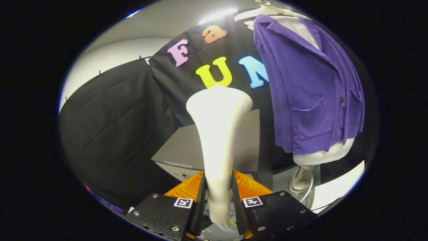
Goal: Iron the clothes twice with a garment steamer, once on the left side and once on the right side.
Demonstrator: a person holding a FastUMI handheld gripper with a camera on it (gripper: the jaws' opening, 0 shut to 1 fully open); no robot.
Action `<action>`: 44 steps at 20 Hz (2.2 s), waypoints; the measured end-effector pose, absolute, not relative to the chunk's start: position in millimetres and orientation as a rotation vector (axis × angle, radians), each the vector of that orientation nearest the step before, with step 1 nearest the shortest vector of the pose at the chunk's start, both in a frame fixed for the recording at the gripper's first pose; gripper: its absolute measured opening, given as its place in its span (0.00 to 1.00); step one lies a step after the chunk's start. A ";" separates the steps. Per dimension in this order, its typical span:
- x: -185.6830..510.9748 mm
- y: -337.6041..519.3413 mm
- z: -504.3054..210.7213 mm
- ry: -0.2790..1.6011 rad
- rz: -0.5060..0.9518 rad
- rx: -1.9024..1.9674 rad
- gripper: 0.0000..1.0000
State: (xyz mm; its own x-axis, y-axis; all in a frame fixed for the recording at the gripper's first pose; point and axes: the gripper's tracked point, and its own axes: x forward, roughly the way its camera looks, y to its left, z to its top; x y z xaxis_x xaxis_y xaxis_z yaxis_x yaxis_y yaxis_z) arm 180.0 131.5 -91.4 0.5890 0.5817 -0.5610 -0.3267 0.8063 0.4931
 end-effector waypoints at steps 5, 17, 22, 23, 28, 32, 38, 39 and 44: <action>128.6 94.4 -99.9 0.773 0.488 0.387 0.40; 185.8 45.5 -19.4 0.603 0.426 0.392 0.40; 251.4 29.0 28.1 0.480 0.397 0.405 0.40; 263.4 24.5 35.6 0.458 0.385 0.413 0.40; 307.5 11.9 54.7 0.405 0.333 0.438 0.40; 346.3 -7.4 52.8 0.377 0.253 0.417 0.39; 387.4 -31.8 20.3 0.395 0.131 0.361 0.40; 389.1 -31.9 11.7 0.407 0.127 0.356 0.40; 380.8 -27.0 -31.8 0.494 0.125 0.340 0.40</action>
State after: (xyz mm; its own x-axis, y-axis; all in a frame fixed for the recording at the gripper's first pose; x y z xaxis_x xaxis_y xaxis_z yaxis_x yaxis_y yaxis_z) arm 380.8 -27.0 -31.8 0.8740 0.1984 -0.4436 -0.0355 0.9365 0.3490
